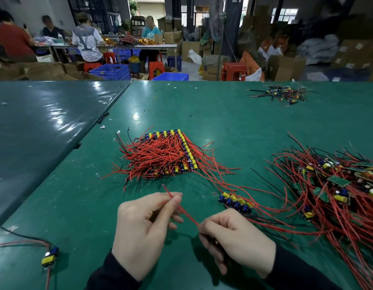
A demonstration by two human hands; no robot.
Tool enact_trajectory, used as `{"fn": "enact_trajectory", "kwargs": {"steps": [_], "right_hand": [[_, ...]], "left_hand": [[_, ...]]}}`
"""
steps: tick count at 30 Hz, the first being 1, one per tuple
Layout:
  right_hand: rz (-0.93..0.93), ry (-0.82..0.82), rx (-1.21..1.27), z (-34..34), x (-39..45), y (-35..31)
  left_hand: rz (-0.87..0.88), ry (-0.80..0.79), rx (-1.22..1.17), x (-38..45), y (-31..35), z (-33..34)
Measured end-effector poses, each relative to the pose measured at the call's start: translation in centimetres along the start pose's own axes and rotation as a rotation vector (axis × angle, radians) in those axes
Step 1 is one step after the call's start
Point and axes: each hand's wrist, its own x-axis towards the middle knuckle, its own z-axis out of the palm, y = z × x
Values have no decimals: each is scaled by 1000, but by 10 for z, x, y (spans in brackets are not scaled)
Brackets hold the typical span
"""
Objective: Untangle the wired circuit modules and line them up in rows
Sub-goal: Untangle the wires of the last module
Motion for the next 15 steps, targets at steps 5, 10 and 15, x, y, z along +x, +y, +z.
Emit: {"fn": "enact_trajectory", "kwargs": {"steps": [5,10,15], "right_hand": [[-60,-103,-22,8,-3,-6],[-29,-8,-136,6,-3,0],[-38,-45,-96,8,-3,-1]], "left_hand": [[-168,160,-64,6,-7,-2],[-102,165,-102,4,1,0],[-244,204,-185,9,0,-7]]}}
